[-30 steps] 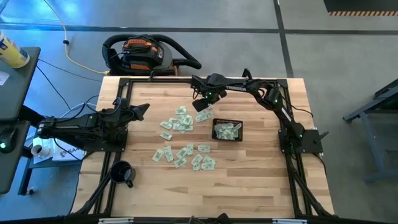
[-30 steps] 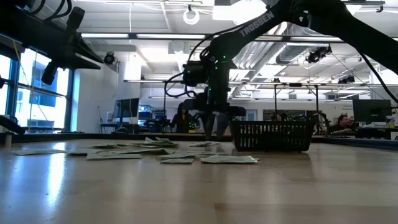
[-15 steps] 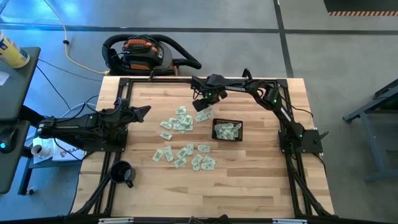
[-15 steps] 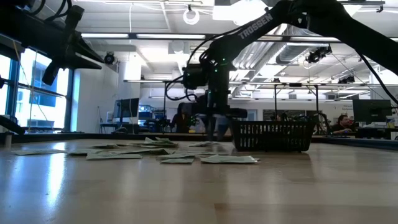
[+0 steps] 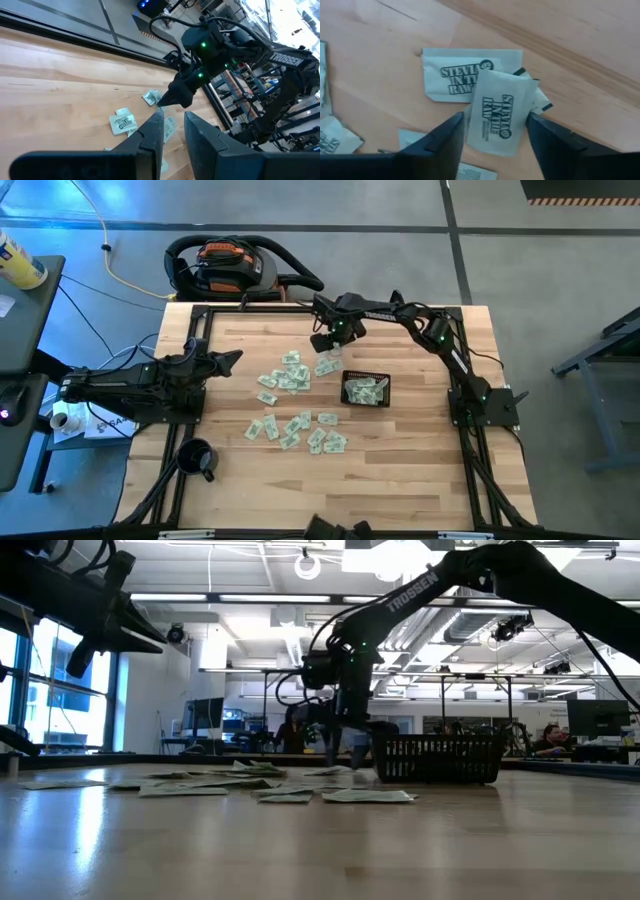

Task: Pick and place Stevia / Truvia into bins
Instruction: Put the green stevia packet into the black bin

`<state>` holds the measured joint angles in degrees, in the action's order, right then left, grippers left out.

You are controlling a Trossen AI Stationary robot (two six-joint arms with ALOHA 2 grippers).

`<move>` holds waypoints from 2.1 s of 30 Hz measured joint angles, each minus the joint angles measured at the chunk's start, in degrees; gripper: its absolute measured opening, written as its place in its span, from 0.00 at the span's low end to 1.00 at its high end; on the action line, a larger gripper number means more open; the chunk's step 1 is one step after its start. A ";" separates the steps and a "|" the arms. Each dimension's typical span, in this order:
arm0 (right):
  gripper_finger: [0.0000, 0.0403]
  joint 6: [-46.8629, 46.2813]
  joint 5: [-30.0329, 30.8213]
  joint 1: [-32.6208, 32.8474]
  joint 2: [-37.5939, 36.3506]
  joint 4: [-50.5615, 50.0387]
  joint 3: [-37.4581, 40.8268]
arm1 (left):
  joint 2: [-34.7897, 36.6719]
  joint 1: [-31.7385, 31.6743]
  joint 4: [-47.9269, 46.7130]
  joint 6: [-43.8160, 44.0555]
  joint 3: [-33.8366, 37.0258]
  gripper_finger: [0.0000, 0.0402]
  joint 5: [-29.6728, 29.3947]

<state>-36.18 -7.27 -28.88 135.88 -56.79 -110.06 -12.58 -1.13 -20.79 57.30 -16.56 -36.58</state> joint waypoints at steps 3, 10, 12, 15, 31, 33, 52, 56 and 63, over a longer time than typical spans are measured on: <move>0.40 0.02 0.09 0.00 0.10 0.06 0.04 | 0.00 0.00 -0.01 0.00 0.00 0.28 -0.02; 0.11 0.09 -0.26 -0.04 0.20 -0.48 0.13 | 0.00 0.00 -0.42 0.00 0.00 0.28 -0.20; 0.05 0.63 -0.73 0.04 -0.28 -0.86 0.25 | 0.00 0.00 -0.42 0.00 0.00 0.28 -0.28; 0.02 1.80 0.78 0.93 -2.20 -1.66 0.49 | 0.00 0.00 -0.40 0.00 0.00 0.28 -0.31; 0.04 19.89 2.26 15.98 -16.95 -30.88 0.39 | 0.00 0.00 -0.20 -2.82 0.00 0.28 2.87; 0.09 18.24 5.66 18.17 -16.35 -30.66 0.39 | 0.00 0.00 -0.16 -3.08 0.00 0.28 4.28; 0.70 9.18 8.29 6.68 -10.66 -5.14 0.26 | 0.00 0.00 1.30 -3.03 0.00 0.28 8.10; 0.66 3.57 4.33 3.25 -7.35 -3.92 0.26 | 0.00 0.00 1.33 -0.99 0.00 0.28 7.63; 0.61 5.58 4.16 3.01 -3.52 -5.03 0.34 | 0.00 0.00 1.30 1.49 0.00 0.28 4.01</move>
<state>-30.60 -3.11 -25.88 132.35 -61.83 -109.72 -12.58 -1.13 -19.49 58.78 -16.56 -32.57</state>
